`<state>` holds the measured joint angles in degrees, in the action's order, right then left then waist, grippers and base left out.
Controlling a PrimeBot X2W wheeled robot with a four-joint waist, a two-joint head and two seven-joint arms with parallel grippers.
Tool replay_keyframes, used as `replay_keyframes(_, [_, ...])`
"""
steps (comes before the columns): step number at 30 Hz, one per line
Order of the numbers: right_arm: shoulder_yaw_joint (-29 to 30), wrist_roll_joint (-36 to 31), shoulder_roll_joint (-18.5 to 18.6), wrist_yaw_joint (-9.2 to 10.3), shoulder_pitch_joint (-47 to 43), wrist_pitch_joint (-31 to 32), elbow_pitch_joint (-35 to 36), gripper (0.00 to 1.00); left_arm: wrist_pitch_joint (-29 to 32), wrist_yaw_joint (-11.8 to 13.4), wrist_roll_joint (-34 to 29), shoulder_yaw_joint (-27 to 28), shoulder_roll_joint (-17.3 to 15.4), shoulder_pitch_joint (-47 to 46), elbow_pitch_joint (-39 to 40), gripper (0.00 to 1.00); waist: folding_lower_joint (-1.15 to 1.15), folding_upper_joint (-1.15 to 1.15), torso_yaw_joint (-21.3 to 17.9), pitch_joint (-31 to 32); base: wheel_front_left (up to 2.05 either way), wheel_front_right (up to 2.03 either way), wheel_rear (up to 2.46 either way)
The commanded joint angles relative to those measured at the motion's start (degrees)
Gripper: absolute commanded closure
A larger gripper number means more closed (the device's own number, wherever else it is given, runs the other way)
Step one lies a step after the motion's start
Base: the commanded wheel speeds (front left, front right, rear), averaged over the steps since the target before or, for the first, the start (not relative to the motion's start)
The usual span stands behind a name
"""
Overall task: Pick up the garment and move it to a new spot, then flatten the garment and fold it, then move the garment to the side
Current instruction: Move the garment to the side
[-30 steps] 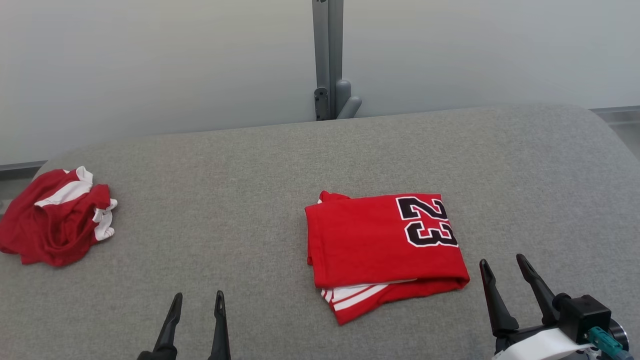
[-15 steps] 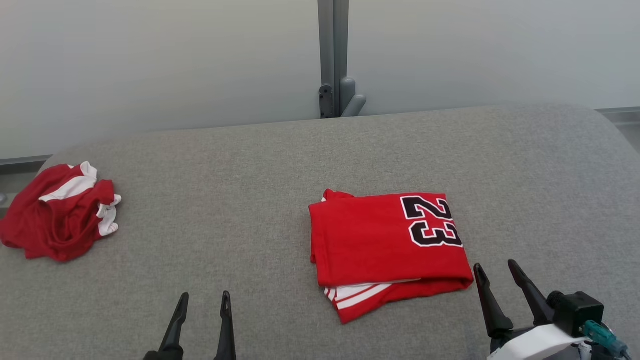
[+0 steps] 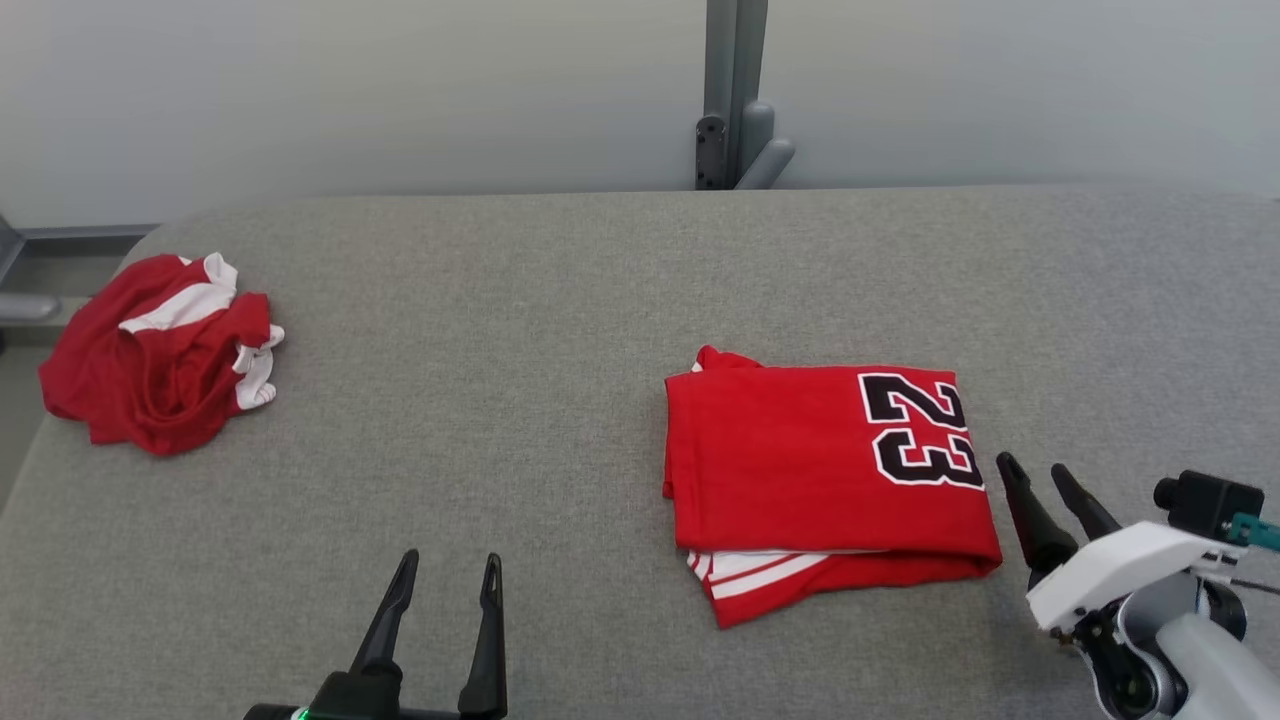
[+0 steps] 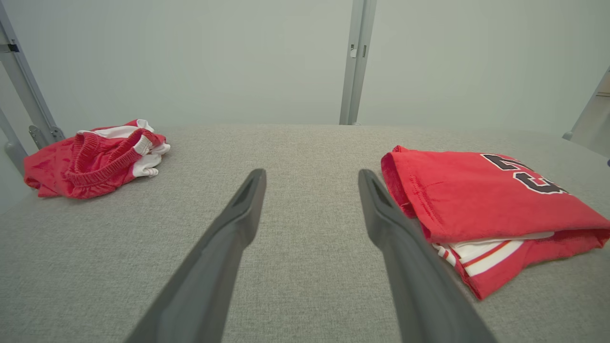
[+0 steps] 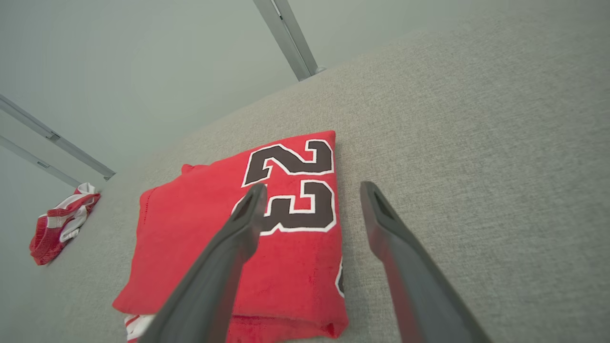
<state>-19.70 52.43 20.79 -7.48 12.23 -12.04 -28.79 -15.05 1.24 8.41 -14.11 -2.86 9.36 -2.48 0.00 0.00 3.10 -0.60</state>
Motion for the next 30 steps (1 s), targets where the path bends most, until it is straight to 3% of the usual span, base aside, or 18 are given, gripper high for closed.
replay_keyframes(1, [-0.7,2.9,1.2,-0.01,1.9,1.0,-0.6,0.00,-0.1,-0.2,-0.4,-0.2,-0.1,-1.6,0.1,0.00,0.00,0.00,2.3,-2.7,0.00,0.00,0.00])
replay_keyframes(10, [-3.8,20.6,6.6,-0.02,7.4,9.0,-1.4,0.00,-0.1,0.2,0.0,-2.6,-0.1,-5.3,0.2,0.00,0.00,0.00,6.1,-7.8,0.00,0.00,0.00])
replay_keyframes(21, [-6.2,29.5,9.2,-0.01,8.1,15.1,-1.4,0.00,-0.1,1.3,0.7,-4.0,-0.1,-7.2,-0.1,0.00,0.00,0.00,7.2,-10.2,0.00,0.00,0.00])
replay_keyframes(22, [-6.4,30.0,9.3,-0.01,8.0,15.2,-1.2,0.21,-0.1,1.3,0.7,-4.1,-0.1,-7.3,-0.1,0.00,0.00,0.00,7.2,-10.3,0.00,0.00,0.00])
replay_keyframes(23, [-6.7,29.9,9.6,-0.01,8.0,15.0,-0.9,0.48,-0.1,1.3,0.6,-4.1,-0.1,-7.5,-0.1,0.00,0.00,0.00,7.1,-10.4,0.00,0.00,0.00])
replay_keyframes(25, [-7.2,29.8,10.1,-0.02,8.1,14.5,-0.5,0.75,-0.1,1.4,0.2,-4.1,-0.1,-8.0,-0.1,0.00,0.00,0.00,6.9,-10.6,0.00,0.00,0.00])
replay_keyframes(26, [-7.3,30.2,10.2,-0.02,8.1,14.3,-0.2,1.00,-0.1,1.4,0.1,-4.0,-0.1,-8.1,-0.1,0.00,0.00,0.00,6.7,-10.7,0.00,0.00,0.00])
replay_keyframes(30, [-8.0,30.9,11.3,-0.01,8.3,13.9,0.8,1.00,-0.1,1.6,-0.1,-3.7,-0.1,-8.8,0.2,0.00,0.00,0.00,5.9,-11.3,0.00,0.00,0.00])
